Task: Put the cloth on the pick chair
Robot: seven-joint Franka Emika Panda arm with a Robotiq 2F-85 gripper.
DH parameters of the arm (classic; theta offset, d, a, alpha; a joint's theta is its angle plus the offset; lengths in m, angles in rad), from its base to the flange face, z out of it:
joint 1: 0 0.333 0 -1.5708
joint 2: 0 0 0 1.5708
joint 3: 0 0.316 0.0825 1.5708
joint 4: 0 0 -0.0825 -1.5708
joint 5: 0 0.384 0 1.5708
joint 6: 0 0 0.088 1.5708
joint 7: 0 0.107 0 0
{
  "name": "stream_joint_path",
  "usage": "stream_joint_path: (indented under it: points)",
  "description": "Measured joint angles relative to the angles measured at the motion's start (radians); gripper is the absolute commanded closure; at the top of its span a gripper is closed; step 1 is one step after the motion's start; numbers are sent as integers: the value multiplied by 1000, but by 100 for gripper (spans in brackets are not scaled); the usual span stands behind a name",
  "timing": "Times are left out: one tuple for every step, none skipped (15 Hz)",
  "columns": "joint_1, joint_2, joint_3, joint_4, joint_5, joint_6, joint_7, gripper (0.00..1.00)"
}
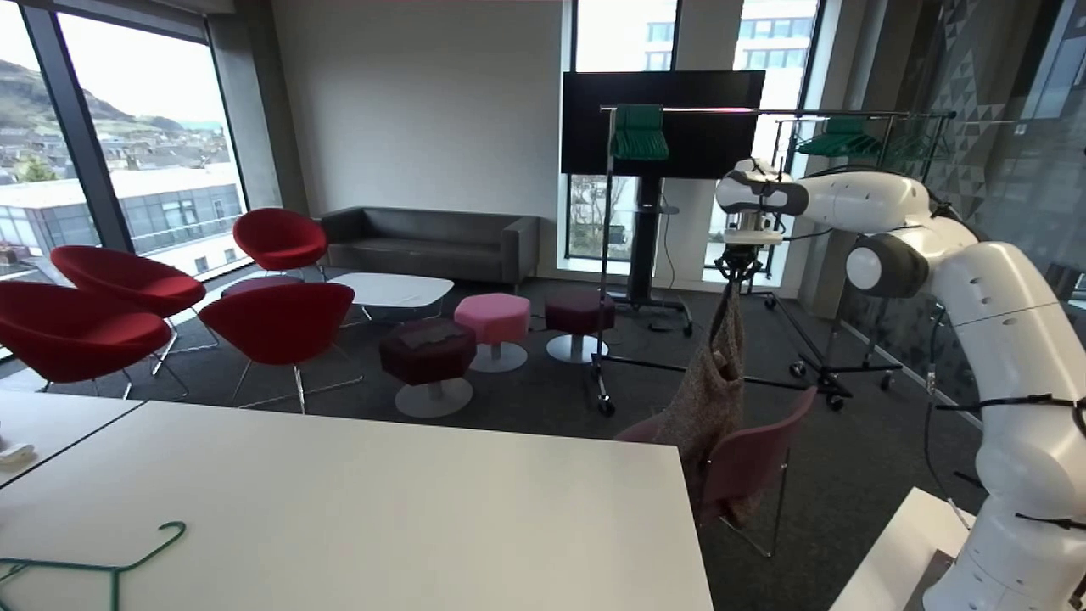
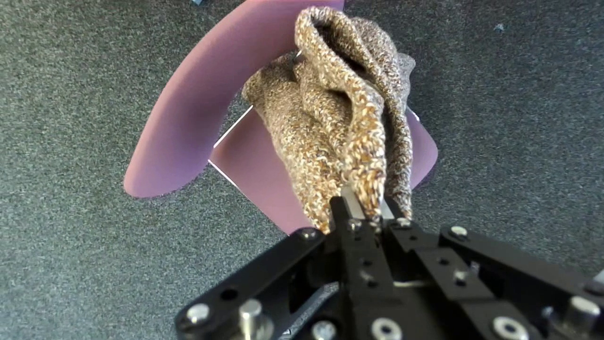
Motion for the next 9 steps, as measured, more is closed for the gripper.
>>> stream_joint_path:
  points:
    - [-8,11,0,-1,4,0,-4,99]
    - [-11,16,1,-5,7,1,-11,99]
    - [-12,16,3,-11,8,4,-24,99]
    - [-11,11,6,-21,9,13,-40,99]
    - [-9,4,11,-36,9,23,-59,99]
    - [-4,-5,13,-57,9,35,-80,99]
    - [3,-18,16,-87,6,55,-109,99]
    - [10,-32,19,-123,4,80,-133,99]
    - [17,-47,20,-163,4,109,-146,99]
